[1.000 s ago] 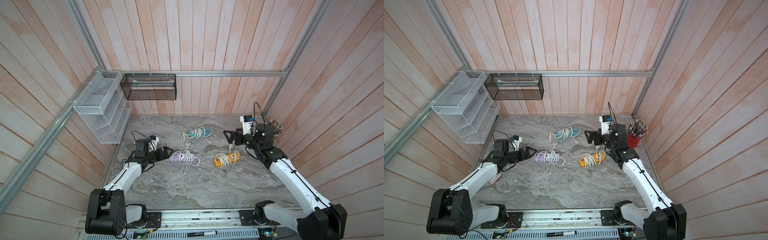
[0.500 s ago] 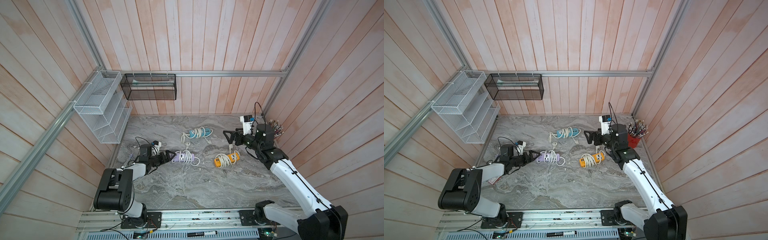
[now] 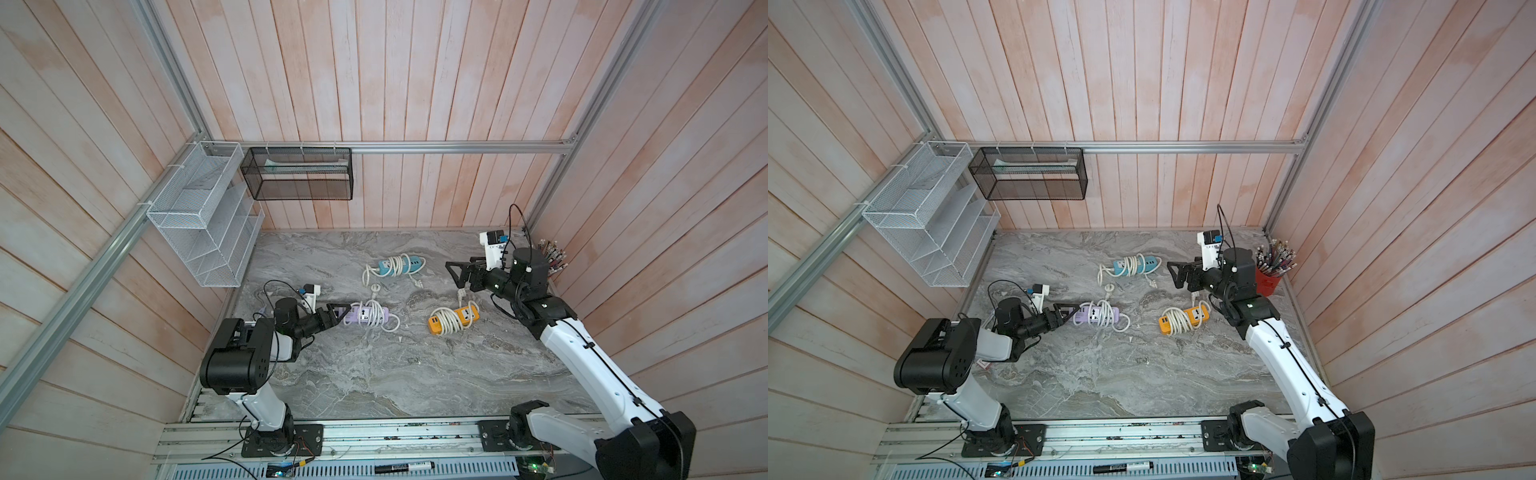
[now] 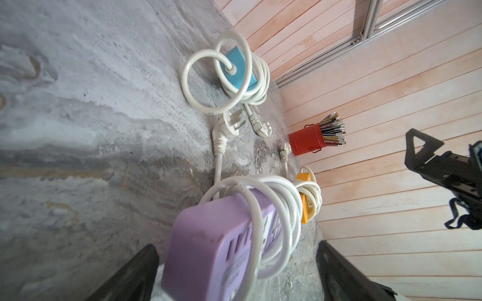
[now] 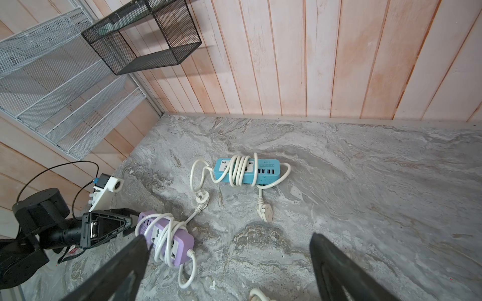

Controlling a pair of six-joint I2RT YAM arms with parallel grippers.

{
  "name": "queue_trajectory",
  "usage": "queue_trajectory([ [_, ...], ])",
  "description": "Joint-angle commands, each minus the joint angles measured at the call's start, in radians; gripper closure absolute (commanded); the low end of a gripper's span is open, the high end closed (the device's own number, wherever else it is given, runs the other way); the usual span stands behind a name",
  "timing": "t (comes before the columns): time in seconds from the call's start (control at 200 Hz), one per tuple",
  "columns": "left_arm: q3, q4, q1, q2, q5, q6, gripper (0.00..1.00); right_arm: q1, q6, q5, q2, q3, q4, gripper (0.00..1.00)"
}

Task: Unwrap the cord wrapped around the power strip
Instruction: Pick up the power strip from the center of the board.

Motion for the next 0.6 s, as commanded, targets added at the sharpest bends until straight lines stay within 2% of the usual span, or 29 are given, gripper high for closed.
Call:
queue_trajectory([
  [0.0,0.046,-0.047,-0.013,-0.025,-0.028,0.073,0.05,0.004,0.011,-0.020,-0.008,0.021,0.014,0.01],
  [0.26,0.055,-0.128,-0.054,-0.026,-0.058,0.110,0.14,0.005,0.007,-0.022,-0.023,0.025,0.014,0.02],
  [0.595,0.022,-0.227,-0.086,-0.090,-0.164,0.130,0.14,0.005,0.009,-0.032,-0.026,0.026,0.017,0.01],
])
